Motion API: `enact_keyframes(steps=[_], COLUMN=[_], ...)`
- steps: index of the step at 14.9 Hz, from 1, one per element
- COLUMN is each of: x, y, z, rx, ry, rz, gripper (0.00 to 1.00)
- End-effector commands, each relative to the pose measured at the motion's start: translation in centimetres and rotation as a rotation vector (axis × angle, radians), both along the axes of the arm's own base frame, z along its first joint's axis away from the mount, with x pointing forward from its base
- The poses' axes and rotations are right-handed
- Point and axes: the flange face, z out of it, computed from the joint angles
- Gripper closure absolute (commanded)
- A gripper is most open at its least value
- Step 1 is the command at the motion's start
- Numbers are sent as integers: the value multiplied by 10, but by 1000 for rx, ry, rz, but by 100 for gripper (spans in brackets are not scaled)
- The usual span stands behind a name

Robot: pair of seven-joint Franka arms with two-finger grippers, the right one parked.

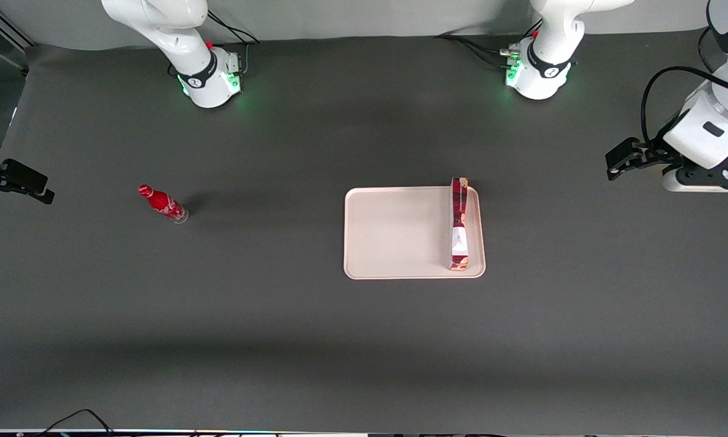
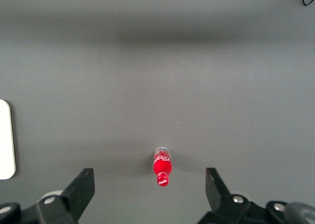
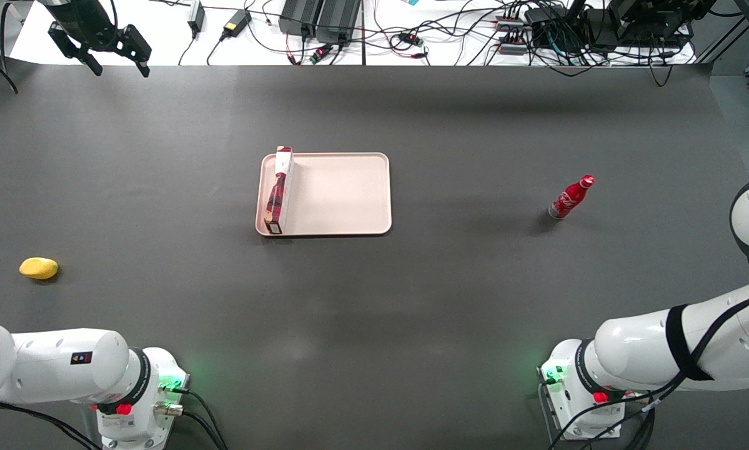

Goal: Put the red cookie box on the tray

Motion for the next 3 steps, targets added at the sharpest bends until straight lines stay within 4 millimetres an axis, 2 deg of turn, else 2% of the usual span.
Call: enact_keyframes(steps=[1,3], x=[0,2], y=[1,2], z=[8,9], rx=[-17,-18], ry=[-24,-19], rz=[-27,-26], gripper=[0,0])
